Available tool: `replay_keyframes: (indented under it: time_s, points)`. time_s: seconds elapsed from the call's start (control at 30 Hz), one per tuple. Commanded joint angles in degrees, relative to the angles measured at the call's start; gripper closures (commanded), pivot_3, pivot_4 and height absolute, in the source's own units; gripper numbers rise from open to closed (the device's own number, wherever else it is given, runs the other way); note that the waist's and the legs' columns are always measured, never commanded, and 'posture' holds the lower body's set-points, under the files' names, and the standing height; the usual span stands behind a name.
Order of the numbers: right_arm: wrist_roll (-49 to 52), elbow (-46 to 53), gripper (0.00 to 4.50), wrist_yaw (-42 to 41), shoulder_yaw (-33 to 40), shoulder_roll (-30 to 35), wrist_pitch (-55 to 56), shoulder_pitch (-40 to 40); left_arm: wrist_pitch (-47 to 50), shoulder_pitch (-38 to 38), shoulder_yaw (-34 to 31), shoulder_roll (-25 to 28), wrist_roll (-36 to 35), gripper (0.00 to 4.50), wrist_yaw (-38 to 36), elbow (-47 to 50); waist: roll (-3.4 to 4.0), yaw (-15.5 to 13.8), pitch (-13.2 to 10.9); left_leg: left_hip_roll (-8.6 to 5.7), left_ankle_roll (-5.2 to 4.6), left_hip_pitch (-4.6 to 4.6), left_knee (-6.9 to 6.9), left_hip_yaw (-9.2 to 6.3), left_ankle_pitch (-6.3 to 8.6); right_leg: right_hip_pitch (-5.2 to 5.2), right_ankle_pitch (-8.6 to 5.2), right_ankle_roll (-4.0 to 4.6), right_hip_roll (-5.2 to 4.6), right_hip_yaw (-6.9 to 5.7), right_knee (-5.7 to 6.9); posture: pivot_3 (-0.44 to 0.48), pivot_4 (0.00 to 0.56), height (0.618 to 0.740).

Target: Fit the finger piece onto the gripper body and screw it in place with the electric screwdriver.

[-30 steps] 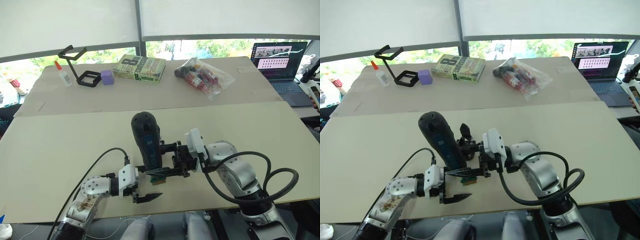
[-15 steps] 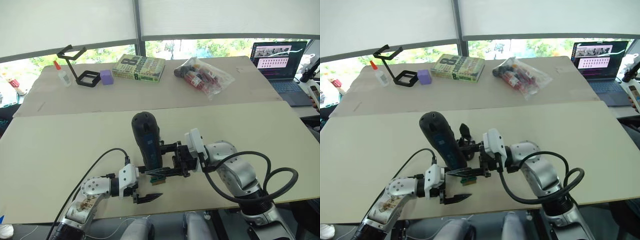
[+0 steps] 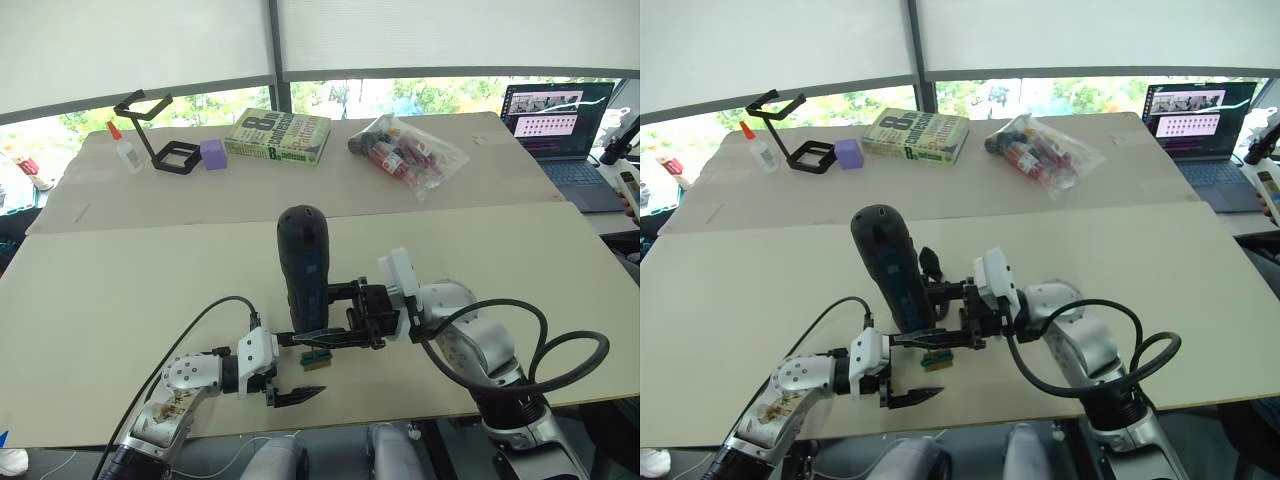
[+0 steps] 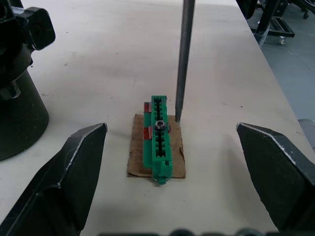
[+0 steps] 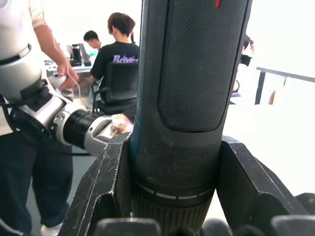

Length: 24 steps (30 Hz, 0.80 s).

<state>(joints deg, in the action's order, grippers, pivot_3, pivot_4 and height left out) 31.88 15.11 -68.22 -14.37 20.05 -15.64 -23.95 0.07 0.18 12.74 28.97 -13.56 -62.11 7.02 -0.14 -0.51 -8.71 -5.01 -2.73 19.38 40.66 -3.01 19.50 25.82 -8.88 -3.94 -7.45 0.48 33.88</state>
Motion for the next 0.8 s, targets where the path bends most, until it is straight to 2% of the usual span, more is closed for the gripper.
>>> replay_keyframes:
  time_s: [0.03,0.8]
  points:
    - [0.65,1.05,2.52,0.11,1.59,-0.63,2.18,-1.76,0.99,1.01,2.18,-0.05,0.09,0.04,-0.27,0.29,0.00,0.00,0.00,0.00,0.00,0.00,0.00,0.00,0.00,0.00,0.00,0.00,0.00,0.00,0.00,0.000,0.150,0.740]
    - [-1.64,0.60,2.52,0.08,0.80,-0.76,3.43,-0.57,8.08,1.26,1.43,1.97,-2.09,0.04,0.81,8.53,-0.15,0.58,-0.10,0.00,0.05,0.41,0.01,0.00,-0.03,0.39,0.00,0.00,0.01,-0.01,0.04,0.000,0.150,0.740]
